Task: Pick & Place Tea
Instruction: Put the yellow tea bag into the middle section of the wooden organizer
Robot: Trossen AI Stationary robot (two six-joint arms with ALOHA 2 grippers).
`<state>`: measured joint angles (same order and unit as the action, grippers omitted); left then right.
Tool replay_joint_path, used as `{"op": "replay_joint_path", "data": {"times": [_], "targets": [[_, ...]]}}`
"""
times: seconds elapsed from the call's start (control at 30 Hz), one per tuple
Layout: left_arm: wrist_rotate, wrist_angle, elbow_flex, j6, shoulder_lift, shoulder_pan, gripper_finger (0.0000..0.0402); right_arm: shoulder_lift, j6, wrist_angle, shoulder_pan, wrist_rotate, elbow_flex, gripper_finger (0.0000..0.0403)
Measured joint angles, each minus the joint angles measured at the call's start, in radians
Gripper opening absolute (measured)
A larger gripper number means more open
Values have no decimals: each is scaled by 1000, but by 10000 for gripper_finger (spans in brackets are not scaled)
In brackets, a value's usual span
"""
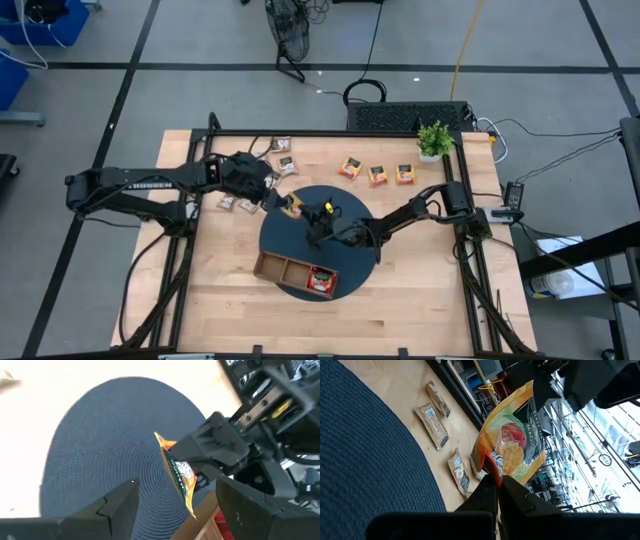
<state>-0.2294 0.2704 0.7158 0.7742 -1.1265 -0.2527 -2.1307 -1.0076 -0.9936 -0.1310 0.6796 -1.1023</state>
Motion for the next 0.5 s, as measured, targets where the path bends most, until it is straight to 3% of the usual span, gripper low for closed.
{"op": "replay_joint_path", "data": {"times": [0.27, 0.5], "targets": [[-19, -113, -2, 10, -116, 40, 262, 0, 0, -4, 1, 0, 0, 0], [-95, -123, -2, -13, -110, 2, 245, 0, 1, -3, 1, 1, 0, 0]]}}
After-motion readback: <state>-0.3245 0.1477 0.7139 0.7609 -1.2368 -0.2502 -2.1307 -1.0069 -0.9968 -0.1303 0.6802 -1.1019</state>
